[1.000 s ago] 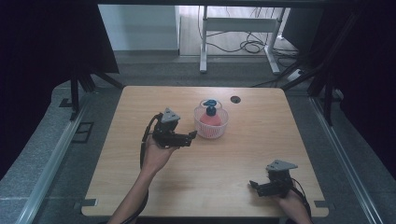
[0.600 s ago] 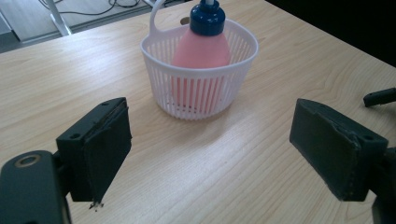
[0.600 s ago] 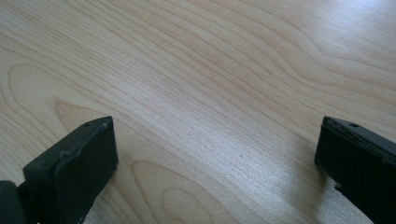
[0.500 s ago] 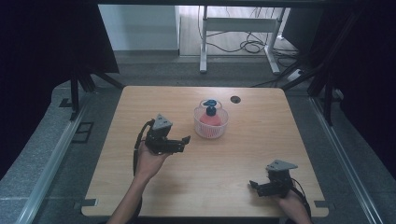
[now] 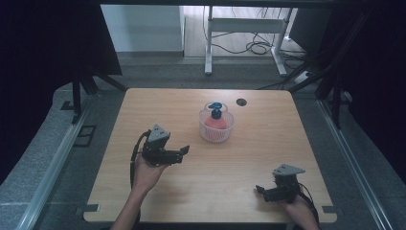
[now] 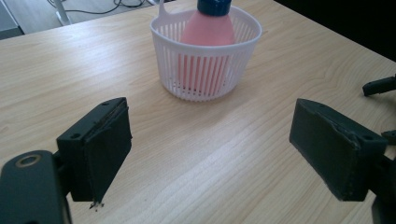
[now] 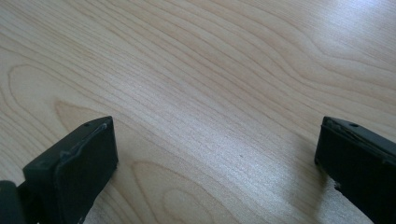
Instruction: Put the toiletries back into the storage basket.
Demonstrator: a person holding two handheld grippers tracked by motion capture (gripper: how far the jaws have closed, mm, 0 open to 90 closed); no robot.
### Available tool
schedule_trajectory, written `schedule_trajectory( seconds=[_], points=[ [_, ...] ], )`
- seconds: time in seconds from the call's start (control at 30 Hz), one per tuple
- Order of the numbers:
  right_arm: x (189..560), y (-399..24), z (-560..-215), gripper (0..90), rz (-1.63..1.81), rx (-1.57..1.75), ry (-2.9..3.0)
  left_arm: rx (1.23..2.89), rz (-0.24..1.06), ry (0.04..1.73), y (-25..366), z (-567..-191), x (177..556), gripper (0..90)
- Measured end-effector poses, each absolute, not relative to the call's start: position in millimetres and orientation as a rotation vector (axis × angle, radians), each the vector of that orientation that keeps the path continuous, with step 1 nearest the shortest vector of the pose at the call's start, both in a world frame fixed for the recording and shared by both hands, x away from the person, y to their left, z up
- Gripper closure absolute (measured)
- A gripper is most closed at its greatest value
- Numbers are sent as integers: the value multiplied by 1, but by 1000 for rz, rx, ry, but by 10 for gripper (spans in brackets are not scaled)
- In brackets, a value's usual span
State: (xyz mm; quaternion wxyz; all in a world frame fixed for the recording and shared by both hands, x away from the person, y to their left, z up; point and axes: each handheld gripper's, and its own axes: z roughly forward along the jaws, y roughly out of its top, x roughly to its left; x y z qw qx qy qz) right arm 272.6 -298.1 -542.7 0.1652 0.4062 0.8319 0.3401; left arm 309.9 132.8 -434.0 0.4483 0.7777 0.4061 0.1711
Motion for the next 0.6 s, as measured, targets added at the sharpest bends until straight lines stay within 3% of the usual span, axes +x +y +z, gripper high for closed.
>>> schedule_trajectory(
  seconds=[0.6],
  points=[
    [272,-298,-543,0,966,1158,2369,1930,430,1009,148,-447,285,129]
  ],
)
